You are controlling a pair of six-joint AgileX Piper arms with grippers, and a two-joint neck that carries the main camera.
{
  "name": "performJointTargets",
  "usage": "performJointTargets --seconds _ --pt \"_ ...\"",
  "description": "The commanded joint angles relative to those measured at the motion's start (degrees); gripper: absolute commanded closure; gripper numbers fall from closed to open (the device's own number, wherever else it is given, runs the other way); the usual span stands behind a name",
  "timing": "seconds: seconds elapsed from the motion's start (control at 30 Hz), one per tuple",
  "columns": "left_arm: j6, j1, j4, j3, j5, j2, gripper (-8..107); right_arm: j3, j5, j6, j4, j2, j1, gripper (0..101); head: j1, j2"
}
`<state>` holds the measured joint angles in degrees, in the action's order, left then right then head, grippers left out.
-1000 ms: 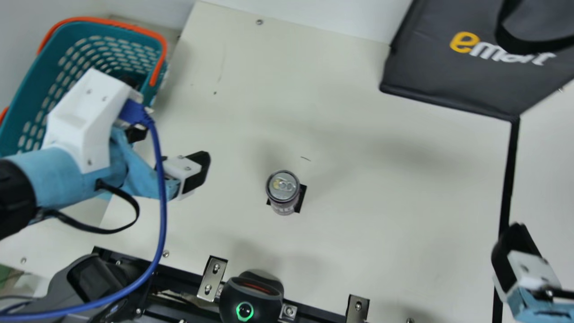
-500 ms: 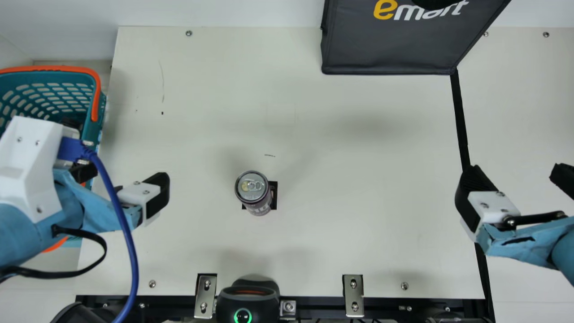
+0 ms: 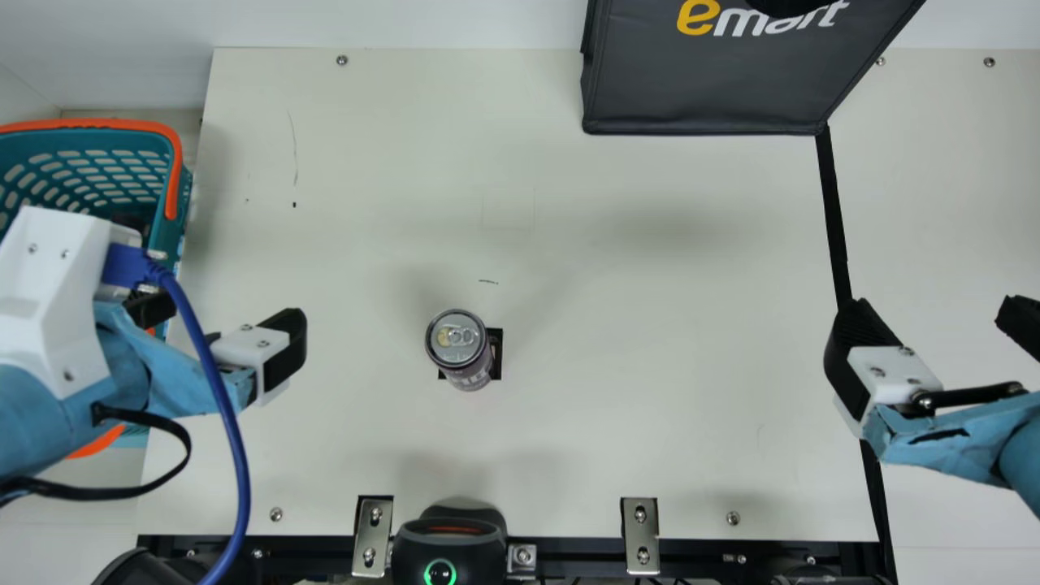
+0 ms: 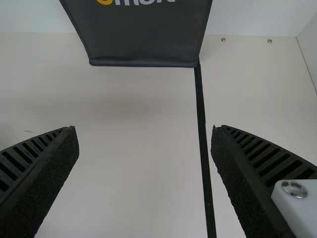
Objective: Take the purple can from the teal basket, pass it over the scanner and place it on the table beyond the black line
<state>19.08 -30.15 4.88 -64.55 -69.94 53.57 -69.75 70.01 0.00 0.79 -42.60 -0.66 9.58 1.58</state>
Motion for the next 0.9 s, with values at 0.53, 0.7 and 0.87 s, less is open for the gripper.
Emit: performJointTargets --seconds 0.53,0.7,0.87 --pt "12.01 -16.41 5.5 -4.61 1.81 8.11 9 0.0 0.0 0.0 0.0 0.0 0.0 6 -1.66 0.0" --pt "15.26 -20.56 6.66 -6.13 2.62 11.22 9 0.0 0.0 0.0 0.0 0.0 0.0 6 -1.66 0.0" --pt "18.89 -23.19 7.33 -7.46 3.11 14.2 9 0.0 0.0 0.0 0.0 0.0 0.0 6 -1.66 0.0"
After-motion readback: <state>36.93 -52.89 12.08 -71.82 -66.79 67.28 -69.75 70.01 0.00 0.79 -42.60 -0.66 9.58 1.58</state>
